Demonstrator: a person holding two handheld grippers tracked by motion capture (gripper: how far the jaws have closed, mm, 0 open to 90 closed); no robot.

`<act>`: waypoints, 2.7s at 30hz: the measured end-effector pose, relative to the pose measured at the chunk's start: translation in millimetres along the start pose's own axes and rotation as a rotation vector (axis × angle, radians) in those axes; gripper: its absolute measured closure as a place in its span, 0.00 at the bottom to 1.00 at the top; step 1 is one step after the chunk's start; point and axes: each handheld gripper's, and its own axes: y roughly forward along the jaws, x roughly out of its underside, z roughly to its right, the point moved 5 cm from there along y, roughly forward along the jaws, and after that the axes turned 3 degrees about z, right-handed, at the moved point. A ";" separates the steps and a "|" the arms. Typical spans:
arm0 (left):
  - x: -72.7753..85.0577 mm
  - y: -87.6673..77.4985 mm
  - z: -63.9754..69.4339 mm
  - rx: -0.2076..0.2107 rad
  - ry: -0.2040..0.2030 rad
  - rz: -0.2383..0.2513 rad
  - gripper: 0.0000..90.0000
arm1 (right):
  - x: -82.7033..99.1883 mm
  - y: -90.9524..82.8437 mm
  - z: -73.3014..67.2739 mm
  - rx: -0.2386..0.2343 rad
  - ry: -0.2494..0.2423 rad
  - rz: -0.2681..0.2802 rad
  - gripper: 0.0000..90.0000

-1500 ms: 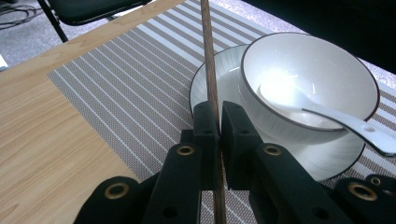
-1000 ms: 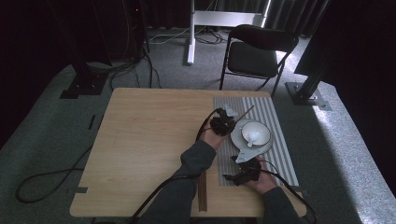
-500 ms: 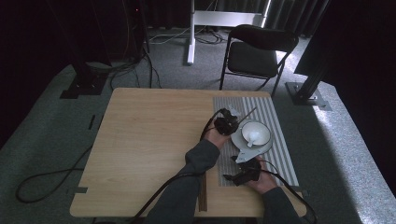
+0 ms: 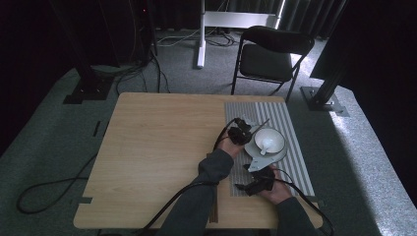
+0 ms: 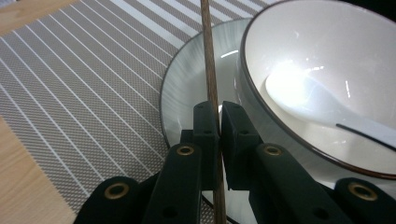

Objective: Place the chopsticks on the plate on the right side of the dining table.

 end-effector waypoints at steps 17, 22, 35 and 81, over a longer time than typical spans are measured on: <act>3.9 7.7 -1.3 0.009 -0.023 -0.015 0.95 | 0.1 0.0 -0.2 0.000 0.002 -0.001 0.14; 3.1 8.4 0.5 0.016 -0.016 -0.017 0.95 | 0.1 0.0 -0.1 0.000 0.002 -0.001 0.14; 1.6 7.2 0.3 0.013 -0.029 -0.010 0.91 | 0.0 0.0 -0.1 0.000 0.002 -0.001 0.14; 21.1 -156.6 -29.0 -0.049 -0.043 0.192 0.71 | -0.1 0.1 0.0 0.000 0.000 0.002 0.13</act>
